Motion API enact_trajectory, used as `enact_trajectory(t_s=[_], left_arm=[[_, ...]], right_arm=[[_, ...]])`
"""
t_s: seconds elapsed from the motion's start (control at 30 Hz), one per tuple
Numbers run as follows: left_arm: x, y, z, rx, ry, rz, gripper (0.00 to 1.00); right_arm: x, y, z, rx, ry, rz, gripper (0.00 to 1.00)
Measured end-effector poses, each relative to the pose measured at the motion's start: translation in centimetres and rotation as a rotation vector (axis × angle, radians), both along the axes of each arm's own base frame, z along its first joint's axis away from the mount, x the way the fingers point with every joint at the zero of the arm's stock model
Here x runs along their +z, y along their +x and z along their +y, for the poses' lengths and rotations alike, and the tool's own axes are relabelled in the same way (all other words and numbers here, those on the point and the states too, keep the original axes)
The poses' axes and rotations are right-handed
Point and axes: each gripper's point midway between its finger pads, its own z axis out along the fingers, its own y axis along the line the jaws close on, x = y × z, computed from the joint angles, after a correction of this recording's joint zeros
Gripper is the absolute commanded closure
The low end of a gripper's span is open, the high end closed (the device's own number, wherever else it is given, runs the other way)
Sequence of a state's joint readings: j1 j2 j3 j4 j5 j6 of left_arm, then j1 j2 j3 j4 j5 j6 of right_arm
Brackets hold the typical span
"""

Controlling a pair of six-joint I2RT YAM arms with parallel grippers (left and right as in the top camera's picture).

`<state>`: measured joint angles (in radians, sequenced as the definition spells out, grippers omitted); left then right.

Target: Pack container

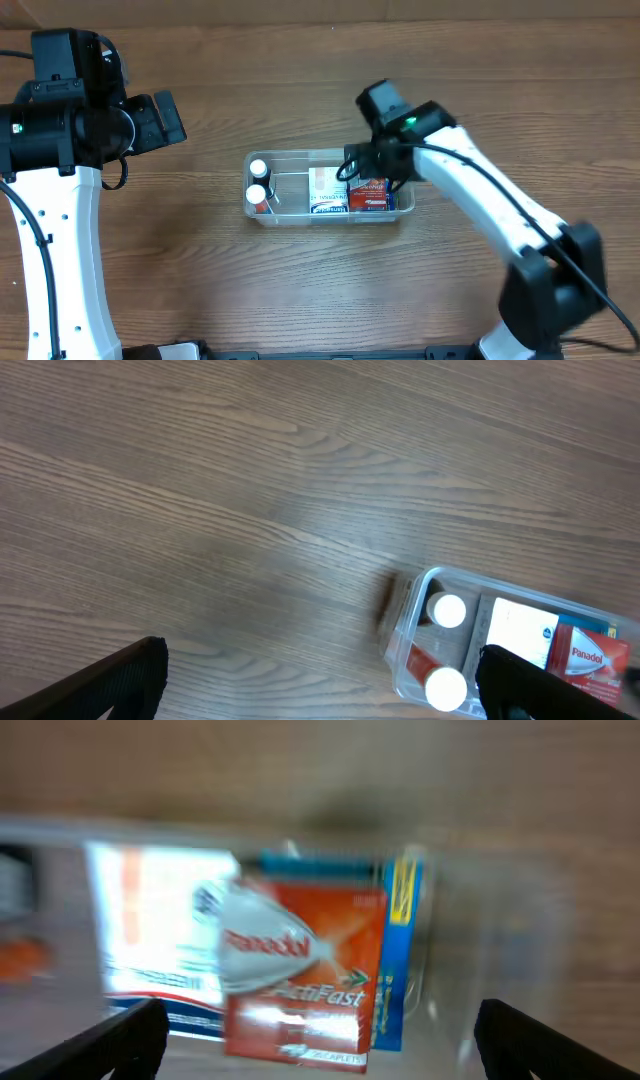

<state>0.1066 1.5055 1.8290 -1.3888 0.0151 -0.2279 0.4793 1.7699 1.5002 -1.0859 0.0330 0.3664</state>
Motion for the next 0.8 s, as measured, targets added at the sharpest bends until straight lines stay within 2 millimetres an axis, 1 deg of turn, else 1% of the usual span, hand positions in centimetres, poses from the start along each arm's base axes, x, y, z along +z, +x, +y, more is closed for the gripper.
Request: enact_trajectory(t_s=[0.07, 0.1, 0.13, 0.17, 0.2, 0.27, 0.3, 0.33, 0.37, 0.43, 0.47, 0.53, 0.6, 0.63, 0.67, 0.7, 0.73, 0.77, 0.8], left_arm=[[0.0, 0.0, 0.0, 0.0, 0.0, 0.0, 0.0], [0.0, 0.0, 0.0, 0.0, 0.0, 0.0, 0.0], [0.0, 0.0, 0.0, 0.0, 0.0, 0.0, 0.0], [0.0, 0.0, 0.0, 0.0, 0.0, 0.0, 0.0], [0.0, 0.0, 0.0, 0.0, 0.0, -0.001, 0.0], [0.1, 0.1, 0.0, 0.0, 0.001, -0.007, 0.0], [0.2, 0.3, 0.0, 0.0, 0.001, -0.014, 0.0], [0.3, 0.6, 0.1, -0.003, 0.004, -0.028, 0.0], [0.4, 0.6, -0.3, -0.051, 0.009, -0.029, 0.0], [0.3, 0.5, -1.0, -0.128, 0.007, -0.022, 0.0], [0.0, 0.0, -1.3, -0.159, 0.005, -0.005, 0.0], [0.5, -0.4, -1.5, -0.181, 0.01, -0.024, 0.0], [2.3, -2.2, -1.8, -0.196, 0.032, -0.117, 0.0], [2.8, -4.0, -2.0, -0.199, 0.039, -0.156, 0.0], [3.2, -5.4, -2.1, -0.2, 0.048, -0.196, 0.0], [3.6, -7.5, -2.4, -0.199, 0.064, -0.272, 0.0], [3.7, -9.0, -2.5, -0.199, 0.078, -0.341, 0.0], [3.3, -10.4, -2.7, -0.199, 0.087, -0.389, 0.0], [2.5, -11.6, -2.9, -0.199, 0.091, -0.416, 0.0]], right_arm=[[5.8, 2.3, -1.2, -0.051, 0.066, -0.177, 0.0], [9.1, 3.5, -2.8, -0.097, 0.1, -0.279, 0.0], [11.9, 4.6, -5.0, -0.146, 0.114, -0.367, 0.0], [12.8, 5.2, -6.8, -0.178, 0.107, -0.403, 0.0], [13.0, 5.5, -8.1, -0.206, 0.094, -0.412, 0.0], [13.1, 7.0, -10.4, -0.254, 0.083, -0.446, 0.0], [13.0, 7.6, -12.0, -0.286, 0.069, -0.452, 0.0], [12.5, 7.4, -13.9, -0.301, 0.036, -0.434, 0.0], [12.1, 7.0, -15.0, -0.308, 0.013, -0.408, 0.0], [11.3, 6.0, -16.5, -0.33, -0.011, -0.356, 0.0], [10.9, 5.4, -17.0, -0.339, -0.019, -0.331, 0.0], [10.8, 4.6, -17.0, -0.343, -0.019, -0.327, 0.0], [12.0, 2.4, -16.4, -0.335, 0.002, -0.394, 0.0], [12.6, 1.4, -16.0, -0.328, 0.011, -0.426, 0.0], [13.2, 0.1, -15.6, -0.322, 0.024, -0.467, 0.0], [13.6, -1.8, -15.2, -0.314, 0.041, -0.508, 0.0], [14.0, -3.6, -15.1, -0.31, 0.058, -0.556, 0.0], [13.9, -5.1, -15.3, -0.313, 0.069, -0.589, 0.0], [13.5, -6.7, -15.5, -0.315, 0.074, -0.61, 0.0]])
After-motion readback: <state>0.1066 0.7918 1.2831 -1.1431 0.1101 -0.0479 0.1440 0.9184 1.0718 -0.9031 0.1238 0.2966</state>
